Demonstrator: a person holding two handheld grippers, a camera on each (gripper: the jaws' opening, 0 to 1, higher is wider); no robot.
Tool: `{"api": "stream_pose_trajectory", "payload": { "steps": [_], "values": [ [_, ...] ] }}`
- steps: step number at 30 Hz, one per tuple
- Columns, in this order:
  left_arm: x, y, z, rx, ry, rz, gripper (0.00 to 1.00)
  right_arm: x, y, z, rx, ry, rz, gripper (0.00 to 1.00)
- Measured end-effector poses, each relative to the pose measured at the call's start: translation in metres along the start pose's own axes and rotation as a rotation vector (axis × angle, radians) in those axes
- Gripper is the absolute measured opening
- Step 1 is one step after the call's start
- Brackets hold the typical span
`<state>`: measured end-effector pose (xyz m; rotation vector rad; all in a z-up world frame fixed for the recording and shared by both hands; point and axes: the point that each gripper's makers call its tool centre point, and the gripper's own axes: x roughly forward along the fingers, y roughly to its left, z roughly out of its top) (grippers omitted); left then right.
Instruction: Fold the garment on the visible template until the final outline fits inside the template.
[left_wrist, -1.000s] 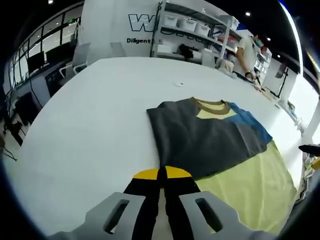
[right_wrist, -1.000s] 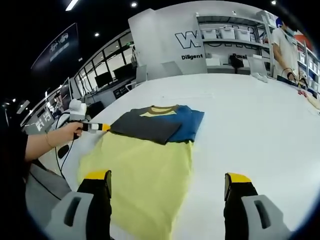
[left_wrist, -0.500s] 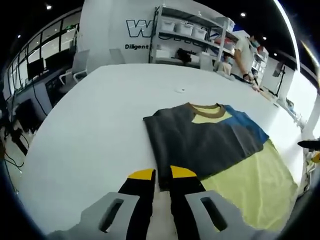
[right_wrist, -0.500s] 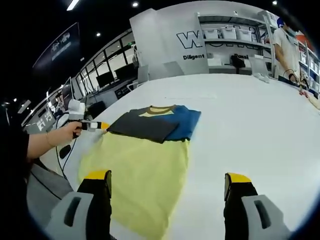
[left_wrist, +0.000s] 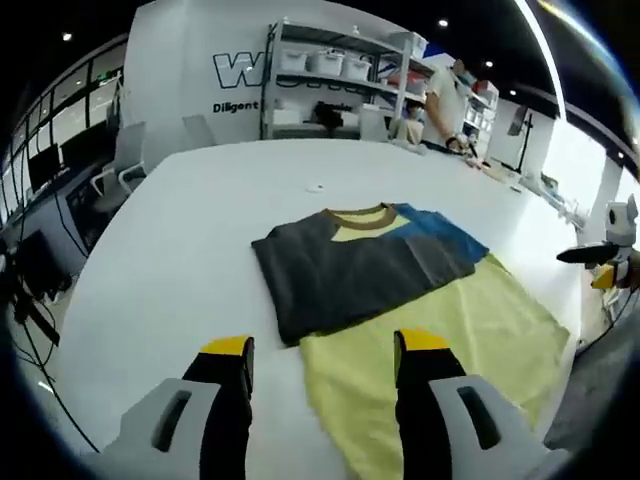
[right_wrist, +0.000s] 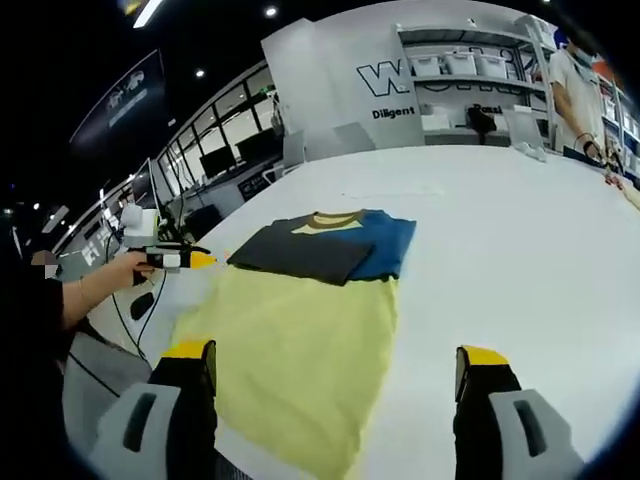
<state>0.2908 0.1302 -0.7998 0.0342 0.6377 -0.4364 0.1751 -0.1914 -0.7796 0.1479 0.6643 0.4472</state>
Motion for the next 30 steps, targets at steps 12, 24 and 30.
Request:
{"api": "stream_pose_trajectory", "payload": {
  "steps": [12,24,30],
  "values": [
    [-0.027,-0.023,-0.029,0.040,0.062,-0.080,0.78,0.002,0.015,-0.016,-0.015,0.065,0.038,0.99],
    [-0.049,-0.037,-0.068,0.091,0.167,-0.140,0.87,0.004,0.020,-0.039,-0.029,0.127,0.025,0.99],
    [-0.055,-0.043,-0.078,0.080,0.186,-0.154,0.80,0.003,0.019,-0.052,-0.042,0.167,-0.001,0.96]
  ]
}}
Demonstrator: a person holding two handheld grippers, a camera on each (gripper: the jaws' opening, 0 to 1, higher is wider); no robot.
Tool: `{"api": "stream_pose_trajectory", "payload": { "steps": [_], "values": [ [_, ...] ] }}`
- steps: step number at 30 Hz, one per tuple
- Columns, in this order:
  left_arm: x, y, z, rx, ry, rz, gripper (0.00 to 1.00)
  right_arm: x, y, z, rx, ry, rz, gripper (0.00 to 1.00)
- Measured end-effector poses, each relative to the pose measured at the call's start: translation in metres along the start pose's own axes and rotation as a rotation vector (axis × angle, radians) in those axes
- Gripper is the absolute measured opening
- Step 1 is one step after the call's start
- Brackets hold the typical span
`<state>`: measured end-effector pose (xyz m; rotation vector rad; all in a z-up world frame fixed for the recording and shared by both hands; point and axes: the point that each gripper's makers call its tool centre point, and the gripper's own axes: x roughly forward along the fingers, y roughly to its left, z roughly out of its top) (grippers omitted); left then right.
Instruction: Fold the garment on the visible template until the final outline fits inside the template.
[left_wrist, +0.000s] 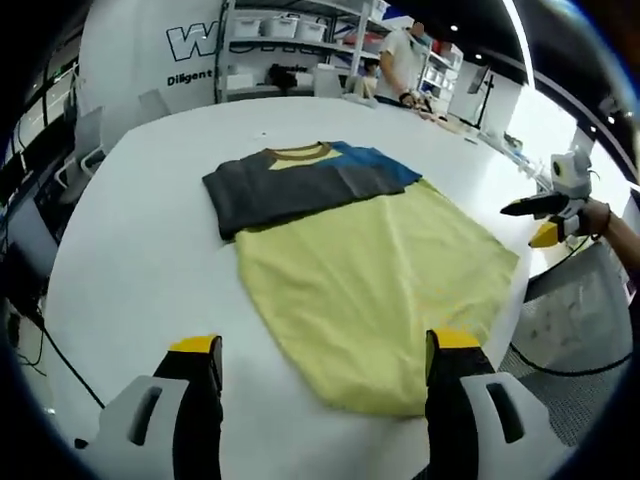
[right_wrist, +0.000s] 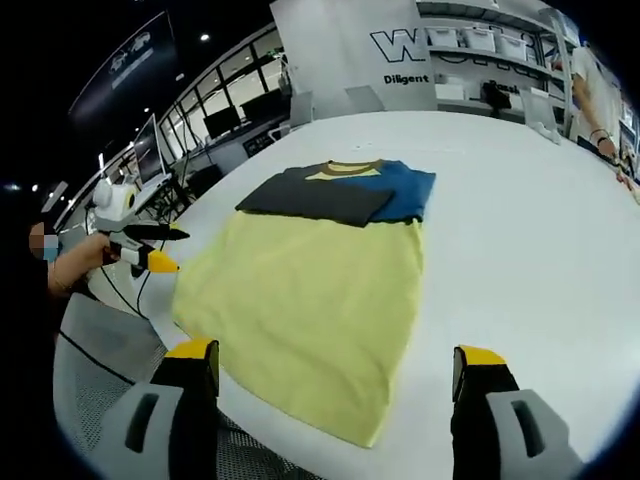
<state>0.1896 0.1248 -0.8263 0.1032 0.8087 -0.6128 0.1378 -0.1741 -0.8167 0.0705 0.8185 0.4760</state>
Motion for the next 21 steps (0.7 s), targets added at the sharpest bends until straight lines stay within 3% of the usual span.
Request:
{"api": "stream_pose_trajectory", "payload": {
  "steps": [5,12,15,21],
  "values": [
    [0.000,-0.008,-0.010,-0.027,0.016,-0.022,0.73,0.000,0.002,-0.009,0.001,0.027,-0.006,0.91],
    [0.000,-0.011,-0.026,-0.032,0.061,-0.070,0.60,0.000,-0.003,-0.023,0.019,0.080,-0.030,0.64],
    [0.002,-0.013,-0.039,-0.028,0.103,-0.093,0.56,0.001,-0.010,-0.031,0.006,0.121,-0.067,0.59],
    [0.004,-0.017,-0.041,-0.008,0.080,-0.124,0.41,0.003,-0.009,-0.045,-0.022,0.195,-0.076,0.53]
  ]
}}
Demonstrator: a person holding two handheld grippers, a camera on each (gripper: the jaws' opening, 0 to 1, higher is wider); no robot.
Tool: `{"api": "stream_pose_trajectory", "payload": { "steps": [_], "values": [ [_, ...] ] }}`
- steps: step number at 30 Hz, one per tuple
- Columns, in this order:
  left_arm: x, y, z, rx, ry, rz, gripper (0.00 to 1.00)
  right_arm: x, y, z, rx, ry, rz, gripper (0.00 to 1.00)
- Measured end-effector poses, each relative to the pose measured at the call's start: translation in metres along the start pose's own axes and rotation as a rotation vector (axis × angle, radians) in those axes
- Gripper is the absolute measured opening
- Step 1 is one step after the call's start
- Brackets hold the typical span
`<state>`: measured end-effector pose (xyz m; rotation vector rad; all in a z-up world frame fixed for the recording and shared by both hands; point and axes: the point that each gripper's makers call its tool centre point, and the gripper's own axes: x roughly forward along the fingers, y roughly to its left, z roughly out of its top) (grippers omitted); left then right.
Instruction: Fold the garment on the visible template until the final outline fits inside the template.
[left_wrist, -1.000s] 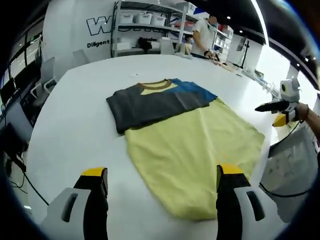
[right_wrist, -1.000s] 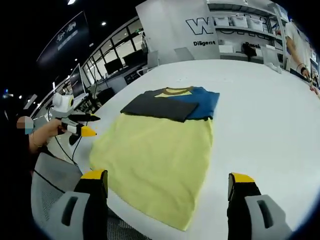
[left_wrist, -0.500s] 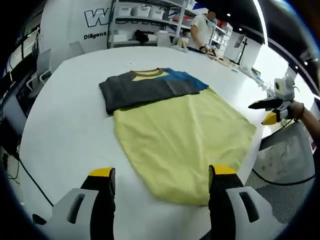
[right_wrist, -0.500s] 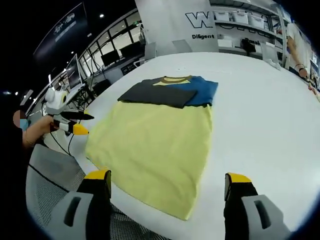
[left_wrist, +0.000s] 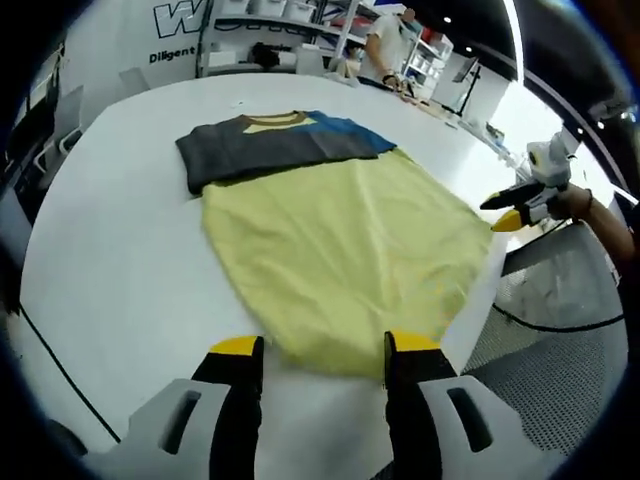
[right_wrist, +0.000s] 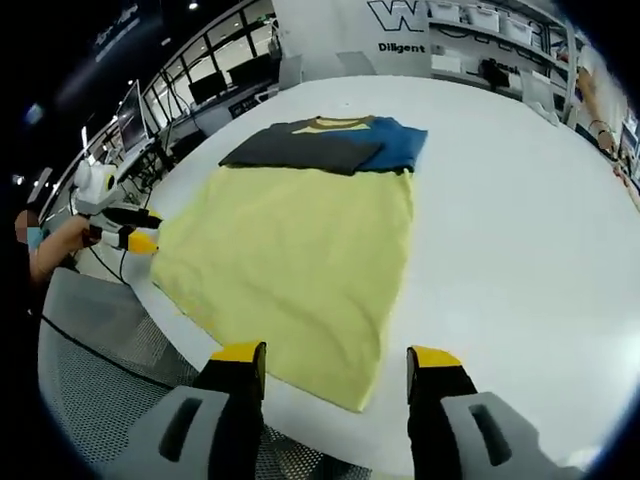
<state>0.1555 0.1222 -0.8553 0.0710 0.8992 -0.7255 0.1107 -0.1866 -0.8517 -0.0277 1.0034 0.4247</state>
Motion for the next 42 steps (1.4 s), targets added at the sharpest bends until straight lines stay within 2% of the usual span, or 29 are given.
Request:
{"api": "stream_pose_trajectory", "payload": {
  "steps": [4,10,15,18,20,23,24,27,28,31,36,38,41,42],
  "values": [
    [0.000,-0.005,-0.002,0.018,0.010,-0.014,0.38,0.002,0.002,-0.005,-0.011,0.028,0.006,0.49],
    [-0.003,-0.003,0.001,0.033,0.007,-0.015,0.23,0.002,-0.006,-0.009,-0.007,0.048,-0.026,0.38],
    [-0.005,-0.004,0.001,0.053,0.020,-0.021,0.09,0.005,-0.008,-0.018,0.009,0.092,-0.033,0.26],
    [-0.007,-0.006,0.006,0.039,-0.002,-0.039,0.02,0.006,-0.008,-0.019,0.001,0.100,-0.030,0.20],
    [-0.005,-0.006,0.006,0.036,0.006,-0.040,0.02,0.006,-0.009,-0.018,-0.001,0.098,-0.036,0.16],
    [-0.004,-0.009,0.007,0.039,0.008,-0.048,0.01,0.006,-0.011,-0.019,-0.007,0.103,-0.042,0.00],
    [-0.004,-0.011,0.010,0.038,0.004,-0.055,0.01,0.006,-0.012,-0.019,-0.017,0.102,-0.041,0.00],
    [-0.006,-0.013,0.018,0.031,-0.016,-0.058,0.01,0.002,-0.011,-0.011,-0.013,0.072,-0.036,0.00],
    [-0.004,-0.011,0.024,0.034,-0.044,-0.048,0.01,0.001,-0.012,-0.008,-0.016,0.060,-0.041,0.00],
    [-0.005,-0.008,0.035,0.010,-0.077,-0.047,0.01,-0.001,-0.014,0.001,-0.024,0.024,-0.048,0.00],
    [0.000,-0.001,0.058,-0.035,-0.132,-0.036,0.00,-0.006,-0.021,0.042,0.059,-0.149,-0.047,0.00],
    [0.005,0.005,0.064,-0.045,-0.142,-0.022,0.00,-0.008,-0.027,0.053,0.098,-0.191,-0.054,0.00],
    [0.010,0.011,0.068,-0.061,-0.138,0.013,0.00,-0.007,-0.034,0.060,0.118,-0.197,-0.062,0.00],
    [0.014,0.017,0.066,-0.086,-0.120,0.040,0.00,-0.005,-0.039,0.064,0.127,-0.196,-0.070,0.00]
  ]
}}
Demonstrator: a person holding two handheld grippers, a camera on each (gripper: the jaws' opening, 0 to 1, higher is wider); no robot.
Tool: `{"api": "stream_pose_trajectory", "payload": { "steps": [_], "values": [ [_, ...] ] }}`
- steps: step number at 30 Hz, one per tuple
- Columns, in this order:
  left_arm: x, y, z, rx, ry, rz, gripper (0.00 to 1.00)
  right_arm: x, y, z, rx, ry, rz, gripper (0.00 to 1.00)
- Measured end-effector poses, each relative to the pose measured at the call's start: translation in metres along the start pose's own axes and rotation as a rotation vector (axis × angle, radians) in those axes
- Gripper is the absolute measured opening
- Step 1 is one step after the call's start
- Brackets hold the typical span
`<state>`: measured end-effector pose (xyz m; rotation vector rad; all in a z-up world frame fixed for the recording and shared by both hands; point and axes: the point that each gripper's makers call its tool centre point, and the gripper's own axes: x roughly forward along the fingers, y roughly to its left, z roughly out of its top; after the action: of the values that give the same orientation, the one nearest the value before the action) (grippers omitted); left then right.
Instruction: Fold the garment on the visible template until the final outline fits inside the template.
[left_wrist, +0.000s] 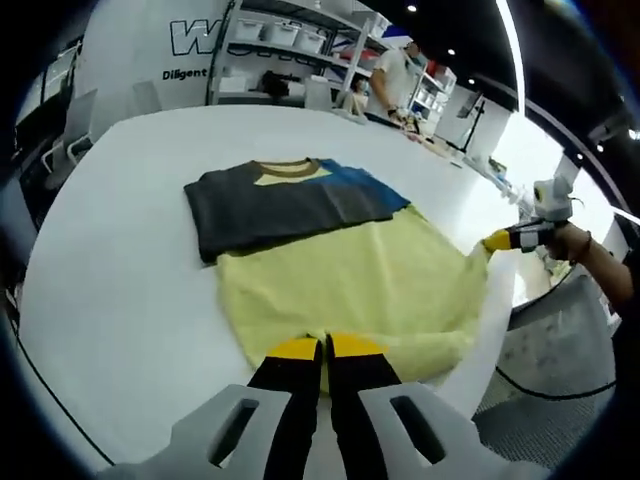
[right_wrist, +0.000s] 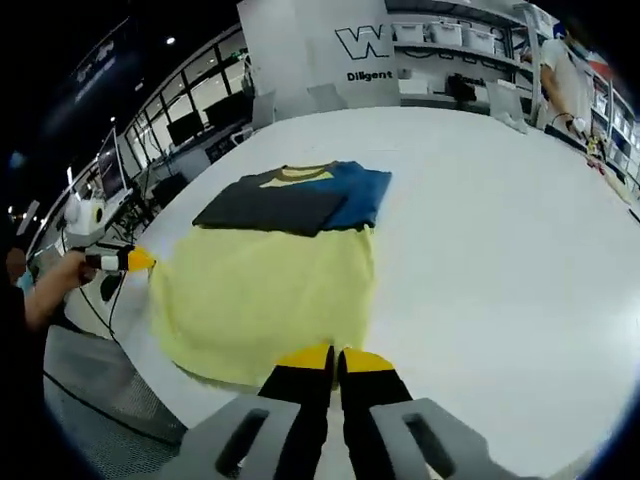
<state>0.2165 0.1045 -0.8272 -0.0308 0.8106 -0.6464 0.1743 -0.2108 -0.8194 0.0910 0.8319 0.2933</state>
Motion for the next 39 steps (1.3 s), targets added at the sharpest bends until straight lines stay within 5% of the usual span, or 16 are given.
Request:
{"api": "stream_pose_trajectory", "payload": {
  "steps": [11,15,21,28,31,39],
  "values": [
    [0.022,0.025,-0.008,0.006,0.044,0.093,0.02,0.027,-0.013,-0.001,0.027,0.015,-0.011,0.00],
    [0.018,0.041,-0.009,0.045,0.045,0.176,0.20,0.030,-0.015,-0.001,0.046,0.011,-0.010,0.00],
    [-0.001,0.030,-0.009,0.014,0.013,0.111,0.18,0.031,-0.015,-0.001,0.052,0.018,-0.010,0.00],
    [-0.004,0.018,-0.031,0.055,0.063,0.036,0.18,0.030,-0.016,-0.001,0.086,0.014,-0.001,0.00],
    [-0.004,0.011,-0.038,0.007,0.094,0.006,0.13,0.030,-0.015,-0.002,0.091,0.012,-0.001,0.00],
    [0.001,0.004,-0.046,0.014,0.122,-0.010,0.10,0.025,-0.014,-0.003,0.105,0.011,0.005,0.00]
  ]
}}
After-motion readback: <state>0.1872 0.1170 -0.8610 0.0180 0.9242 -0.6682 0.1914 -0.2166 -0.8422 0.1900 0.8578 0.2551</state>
